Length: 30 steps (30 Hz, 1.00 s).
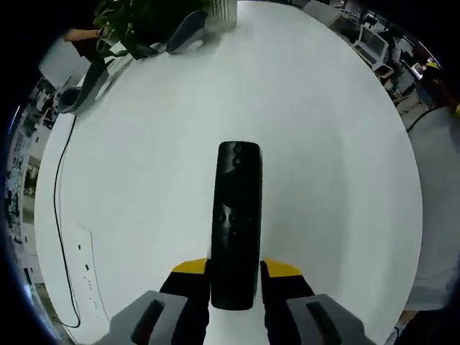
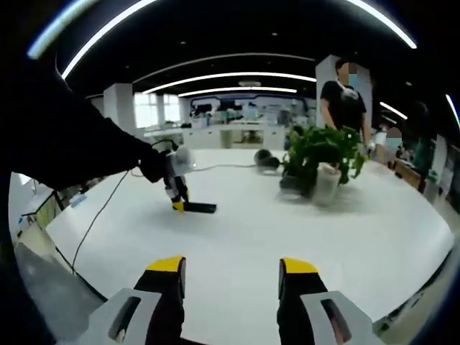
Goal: Press the specified remote control buttons in sequence, fully releasing each button before pressing the next.
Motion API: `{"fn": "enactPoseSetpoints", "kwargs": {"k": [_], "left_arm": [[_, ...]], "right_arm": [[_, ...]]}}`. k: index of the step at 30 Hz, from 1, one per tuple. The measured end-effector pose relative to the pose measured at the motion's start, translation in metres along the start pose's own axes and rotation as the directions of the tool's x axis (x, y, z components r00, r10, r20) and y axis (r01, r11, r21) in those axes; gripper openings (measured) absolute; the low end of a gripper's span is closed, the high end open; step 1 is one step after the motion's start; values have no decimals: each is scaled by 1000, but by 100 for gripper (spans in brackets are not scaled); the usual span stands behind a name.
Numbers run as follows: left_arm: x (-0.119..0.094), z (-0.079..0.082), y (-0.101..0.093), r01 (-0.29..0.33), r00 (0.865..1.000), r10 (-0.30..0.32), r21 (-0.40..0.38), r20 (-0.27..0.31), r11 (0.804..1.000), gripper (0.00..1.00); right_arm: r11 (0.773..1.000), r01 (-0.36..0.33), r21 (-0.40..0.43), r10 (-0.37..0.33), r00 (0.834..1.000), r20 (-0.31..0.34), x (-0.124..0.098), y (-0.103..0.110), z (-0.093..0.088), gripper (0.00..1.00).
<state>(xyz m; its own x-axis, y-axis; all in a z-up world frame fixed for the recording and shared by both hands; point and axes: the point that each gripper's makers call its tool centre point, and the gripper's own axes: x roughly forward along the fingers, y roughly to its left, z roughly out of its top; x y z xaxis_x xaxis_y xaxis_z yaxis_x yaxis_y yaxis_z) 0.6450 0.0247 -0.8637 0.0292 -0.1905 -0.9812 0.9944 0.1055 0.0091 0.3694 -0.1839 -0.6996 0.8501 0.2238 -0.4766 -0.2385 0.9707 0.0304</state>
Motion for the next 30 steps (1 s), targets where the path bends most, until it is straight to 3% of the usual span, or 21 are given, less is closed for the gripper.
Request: {"fn": "enactPoseSetpoints", "kwargs": {"k": [13, 30], "left_arm": [[0, -2, -7, -28, 999, 29, -31, 16, 999, 24], [4, -2, -31, -37, 999, 36, -50, -26, 998, 24]], "right_arm": [[1000, -4, -2, 4, 1000, 20, -2, 2, 5, 48], [1000, -7, -1, 7, 999, 44, -4, 2, 9, 47]]}}
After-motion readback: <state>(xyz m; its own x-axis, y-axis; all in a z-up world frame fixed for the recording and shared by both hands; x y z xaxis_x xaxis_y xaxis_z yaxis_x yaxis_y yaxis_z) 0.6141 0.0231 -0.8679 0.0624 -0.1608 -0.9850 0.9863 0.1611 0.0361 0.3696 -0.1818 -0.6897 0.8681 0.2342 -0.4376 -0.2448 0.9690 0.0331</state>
